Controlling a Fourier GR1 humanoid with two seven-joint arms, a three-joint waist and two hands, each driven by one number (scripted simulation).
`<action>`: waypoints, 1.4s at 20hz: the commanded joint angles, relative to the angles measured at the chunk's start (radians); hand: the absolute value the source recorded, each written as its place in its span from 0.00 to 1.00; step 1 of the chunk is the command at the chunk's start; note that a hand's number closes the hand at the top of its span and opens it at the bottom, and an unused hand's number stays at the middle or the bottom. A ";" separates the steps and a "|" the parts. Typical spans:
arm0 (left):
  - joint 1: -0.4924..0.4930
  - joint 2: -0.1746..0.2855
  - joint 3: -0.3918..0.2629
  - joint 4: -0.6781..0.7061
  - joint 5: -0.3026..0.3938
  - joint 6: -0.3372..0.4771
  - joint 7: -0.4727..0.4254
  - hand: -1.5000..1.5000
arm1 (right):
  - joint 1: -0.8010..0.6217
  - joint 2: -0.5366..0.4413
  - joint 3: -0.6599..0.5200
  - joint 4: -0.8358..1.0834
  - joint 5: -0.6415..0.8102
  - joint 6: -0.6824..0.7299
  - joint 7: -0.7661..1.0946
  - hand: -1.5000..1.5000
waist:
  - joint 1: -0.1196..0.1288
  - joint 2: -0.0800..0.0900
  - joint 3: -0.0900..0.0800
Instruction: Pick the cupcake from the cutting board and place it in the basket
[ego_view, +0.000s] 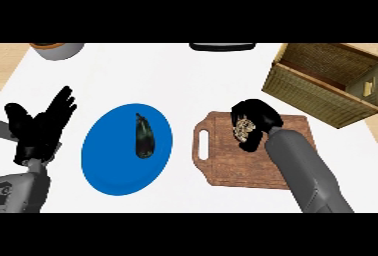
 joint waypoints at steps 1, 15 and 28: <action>0.000 0.016 0.011 0.005 0.006 -0.014 -0.011 0.50 | -0.030 0.139 -0.039 -0.044 -0.030 -0.110 0.348 1.00 | 0.020 0.004 0.010; 0.001 -0.022 -0.033 0.002 -0.017 -0.008 -0.008 0.50 | -0.256 0.146 0.286 -0.560 -0.187 -0.607 0.985 1.00 | 0.044 0.005 0.013; 0.028 -0.010 -0.006 -0.040 -0.004 -0.023 -0.014 0.50 | -0.513 0.094 0.151 -0.710 0.093 -0.322 1.417 1.00 | 0.032 0.023 0.015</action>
